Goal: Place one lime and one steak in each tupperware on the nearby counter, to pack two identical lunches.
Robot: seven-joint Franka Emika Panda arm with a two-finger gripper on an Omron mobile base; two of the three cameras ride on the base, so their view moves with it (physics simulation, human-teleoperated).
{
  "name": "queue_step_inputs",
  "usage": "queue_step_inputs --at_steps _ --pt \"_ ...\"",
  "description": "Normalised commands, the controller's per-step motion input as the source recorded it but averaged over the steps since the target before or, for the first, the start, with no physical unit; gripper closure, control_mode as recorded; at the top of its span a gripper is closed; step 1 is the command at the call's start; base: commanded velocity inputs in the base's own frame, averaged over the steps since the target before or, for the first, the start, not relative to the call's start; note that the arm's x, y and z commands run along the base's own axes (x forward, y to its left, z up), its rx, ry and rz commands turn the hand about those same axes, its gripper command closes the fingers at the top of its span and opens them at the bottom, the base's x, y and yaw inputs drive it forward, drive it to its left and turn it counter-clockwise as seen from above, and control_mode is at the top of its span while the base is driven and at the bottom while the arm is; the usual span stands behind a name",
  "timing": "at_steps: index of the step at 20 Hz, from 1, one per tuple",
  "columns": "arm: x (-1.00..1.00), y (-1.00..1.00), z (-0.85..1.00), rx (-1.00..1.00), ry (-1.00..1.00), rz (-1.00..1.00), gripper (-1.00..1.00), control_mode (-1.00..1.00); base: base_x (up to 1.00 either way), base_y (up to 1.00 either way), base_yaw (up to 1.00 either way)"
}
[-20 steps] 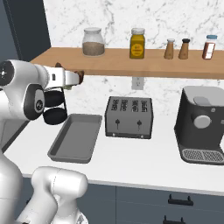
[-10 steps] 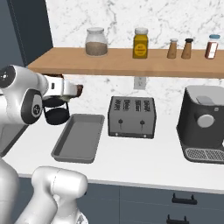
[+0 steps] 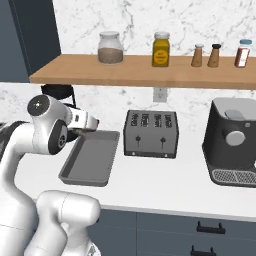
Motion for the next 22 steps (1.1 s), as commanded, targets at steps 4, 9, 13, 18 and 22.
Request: queue_step_inputs --at_steps 4,9,13,18,22 --pt "0.57 0.00 -0.62 0.05 0.00 0.13 1.00 -1.00 0.00 0.00 0.00" --pt "0.68 0.01 -0.51 0.04 0.01 0.09 1.00 -1.00 0.00 0.00 0.00" --pt "0.78 0.11 -0.40 0.00 0.06 0.00 1.00 -1.00 0.00 0.00 0.00" --pt "0.53 0.26 -0.28 0.00 0.10 0.00 1.00 -1.00 0.00 0.00 0.00" --pt "0.16 0.16 -0.21 0.00 0.07 0.00 1.00 -1.00 0.00 0.00 0.00"
